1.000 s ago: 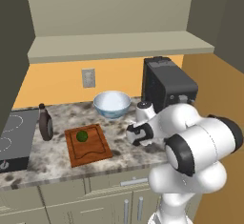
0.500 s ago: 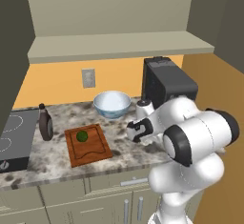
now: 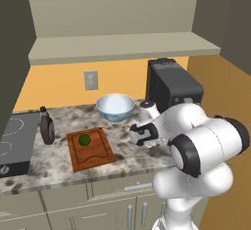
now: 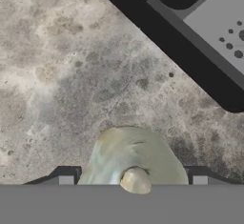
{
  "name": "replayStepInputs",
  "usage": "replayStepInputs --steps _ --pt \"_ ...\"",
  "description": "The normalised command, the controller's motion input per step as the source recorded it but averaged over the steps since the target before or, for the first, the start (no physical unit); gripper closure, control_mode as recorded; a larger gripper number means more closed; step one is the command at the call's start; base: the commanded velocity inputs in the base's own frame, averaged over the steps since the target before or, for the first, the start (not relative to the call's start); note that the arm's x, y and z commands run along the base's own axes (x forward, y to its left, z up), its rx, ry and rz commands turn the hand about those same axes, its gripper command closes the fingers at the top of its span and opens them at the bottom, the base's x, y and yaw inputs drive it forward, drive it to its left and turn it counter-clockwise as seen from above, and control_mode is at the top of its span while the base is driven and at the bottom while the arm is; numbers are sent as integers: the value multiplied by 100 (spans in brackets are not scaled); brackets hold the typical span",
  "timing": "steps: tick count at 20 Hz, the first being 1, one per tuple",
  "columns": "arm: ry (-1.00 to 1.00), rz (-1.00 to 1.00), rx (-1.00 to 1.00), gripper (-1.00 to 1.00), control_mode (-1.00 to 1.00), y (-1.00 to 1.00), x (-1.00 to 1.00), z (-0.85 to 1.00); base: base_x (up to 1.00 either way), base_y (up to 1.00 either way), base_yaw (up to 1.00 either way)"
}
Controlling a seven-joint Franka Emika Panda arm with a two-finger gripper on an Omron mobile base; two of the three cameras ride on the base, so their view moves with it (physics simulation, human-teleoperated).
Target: Open the cabinet. Place the bowl and condiment on the counter. Then place the lime and garlic on the cutting board.
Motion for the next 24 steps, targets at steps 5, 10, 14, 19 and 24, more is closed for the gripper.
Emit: replayStepInputs --steps 5,10,14,19,24 --pt "-30 0 0 100 -100 43 -55 25 0 0 0" --pt "-13 2 0 100 -100 30 -18 74 0 0 0" --pt "1 5 0 100 -100 13 0 100 0 0 0" --pt "3 11 0 100 -100 23 -4 63 0 0 0" --pt "0 22 0 100 -100 37 -5 16 0 0 0"
